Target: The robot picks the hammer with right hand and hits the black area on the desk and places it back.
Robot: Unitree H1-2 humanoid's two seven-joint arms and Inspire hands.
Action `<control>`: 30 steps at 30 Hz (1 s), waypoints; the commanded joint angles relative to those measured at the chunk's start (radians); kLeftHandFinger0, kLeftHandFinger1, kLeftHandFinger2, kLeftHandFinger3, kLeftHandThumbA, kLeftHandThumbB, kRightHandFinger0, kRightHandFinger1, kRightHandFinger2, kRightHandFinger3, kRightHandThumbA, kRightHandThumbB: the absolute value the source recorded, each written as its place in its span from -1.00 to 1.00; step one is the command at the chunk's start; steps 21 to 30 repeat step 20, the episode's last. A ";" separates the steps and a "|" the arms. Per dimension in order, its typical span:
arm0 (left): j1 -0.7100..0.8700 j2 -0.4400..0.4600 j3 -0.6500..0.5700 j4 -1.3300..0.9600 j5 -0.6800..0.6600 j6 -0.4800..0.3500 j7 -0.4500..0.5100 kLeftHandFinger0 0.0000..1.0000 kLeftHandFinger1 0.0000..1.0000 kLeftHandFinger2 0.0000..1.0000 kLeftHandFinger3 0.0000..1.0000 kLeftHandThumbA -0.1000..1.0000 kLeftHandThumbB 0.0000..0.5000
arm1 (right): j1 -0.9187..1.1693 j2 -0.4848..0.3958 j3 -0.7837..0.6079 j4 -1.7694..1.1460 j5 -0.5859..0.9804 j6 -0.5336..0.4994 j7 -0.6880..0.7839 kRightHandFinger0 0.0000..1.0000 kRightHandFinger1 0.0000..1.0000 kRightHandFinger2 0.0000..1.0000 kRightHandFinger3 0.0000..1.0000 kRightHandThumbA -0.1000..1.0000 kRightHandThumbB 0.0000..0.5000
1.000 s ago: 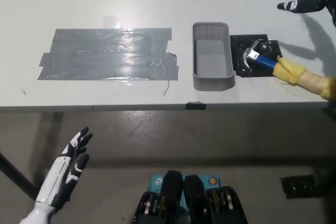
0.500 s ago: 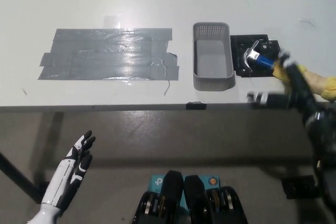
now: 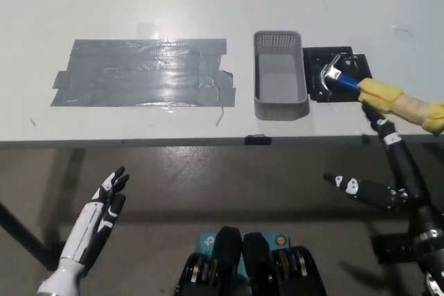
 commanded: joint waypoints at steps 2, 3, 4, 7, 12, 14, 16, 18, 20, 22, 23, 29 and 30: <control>-0.097 -0.004 0.031 -0.015 -0.032 -0.046 0.031 1.00 1.00 1.00 1.00 1.00 -0.22 | 0.057 0.071 -0.054 -0.315 0.188 -0.164 -0.062 1.00 1.00 1.00 1.00 1.00 0.14; -0.096 -0.002 0.030 -0.016 -0.036 -0.046 0.026 1.00 1.00 1.00 1.00 1.00 -0.23 | 0.072 0.080 -0.048 -0.225 0.226 -0.165 -0.035 1.00 1.00 1.00 1.00 1.00 0.05; -0.094 -0.003 0.030 -0.017 -0.035 -0.047 0.024 1.00 1.00 1.00 1.00 1.00 -0.24 | 0.077 0.083 -0.050 -0.229 0.226 -0.165 -0.033 1.00 1.00 1.00 1.00 1.00 0.05; -0.086 -0.006 0.029 -0.021 -0.040 -0.050 0.017 1.00 1.00 1.00 1.00 1.00 -0.29 | 0.101 0.100 -0.045 -0.060 0.211 -0.195 -0.013 1.00 1.00 1.00 1.00 1.00 -0.28; -0.080 -0.007 0.039 -0.023 -0.044 -0.055 0.024 1.00 1.00 1.00 1.00 1.00 -0.24 | 0.082 0.087 -0.038 0.094 0.197 -0.224 0.008 1.00 1.00 1.00 1.00 1.00 -0.20; -0.083 -0.011 0.040 -0.023 -0.053 -0.045 0.020 1.00 1.00 1.00 1.00 1.00 -0.23 | 0.077 0.084 -0.036 0.110 0.208 -0.219 0.014 1.00 1.00 1.00 1.00 1.00 -0.22; -0.081 -0.012 0.037 -0.024 -0.047 -0.049 0.021 1.00 1.00 1.00 1.00 1.00 -0.28 | 0.077 0.084 -0.031 0.118 0.203 -0.224 0.013 1.00 1.00 1.00 1.00 1.00 -0.26; -0.080 -0.013 0.038 -0.022 -0.045 -0.054 0.025 1.00 1.00 1.00 1.00 1.00 -0.26 | 0.075 0.085 -0.027 0.131 0.221 -0.231 0.024 1.00 1.00 1.00 1.00 1.00 -0.29; -0.075 -0.013 0.040 -0.022 -0.049 -0.057 0.024 1.00 1.00 1.00 1.00 1.00 -0.24 | 0.079 0.087 -0.021 0.127 0.212 -0.222 0.021 1.00 1.00 1.00 1.00 1.00 -0.27; -0.075 -0.013 0.040 -0.022 -0.049 -0.057 0.024 1.00 1.00 1.00 1.00 1.00 -0.24 | 0.079 0.087 -0.021 0.127 0.212 -0.222 0.021 1.00 1.00 1.00 1.00 1.00 -0.27; -0.075 -0.013 0.040 -0.022 -0.049 -0.057 0.024 1.00 1.00 1.00 1.00 1.00 -0.24 | 0.079 0.087 -0.021 0.127 0.212 -0.222 0.021 1.00 1.00 1.00 1.00 1.00 -0.27; -0.075 -0.013 0.040 -0.022 -0.049 -0.057 0.024 1.00 1.00 1.00 1.00 1.00 -0.24 | 0.079 0.087 -0.021 0.127 0.212 -0.222 0.021 1.00 1.00 1.00 1.00 1.00 -0.27; -0.075 -0.013 0.040 -0.022 -0.049 -0.057 0.024 1.00 1.00 1.00 1.00 1.00 -0.24 | 0.079 0.087 -0.021 0.127 0.212 -0.222 0.021 1.00 1.00 1.00 1.00 1.00 -0.27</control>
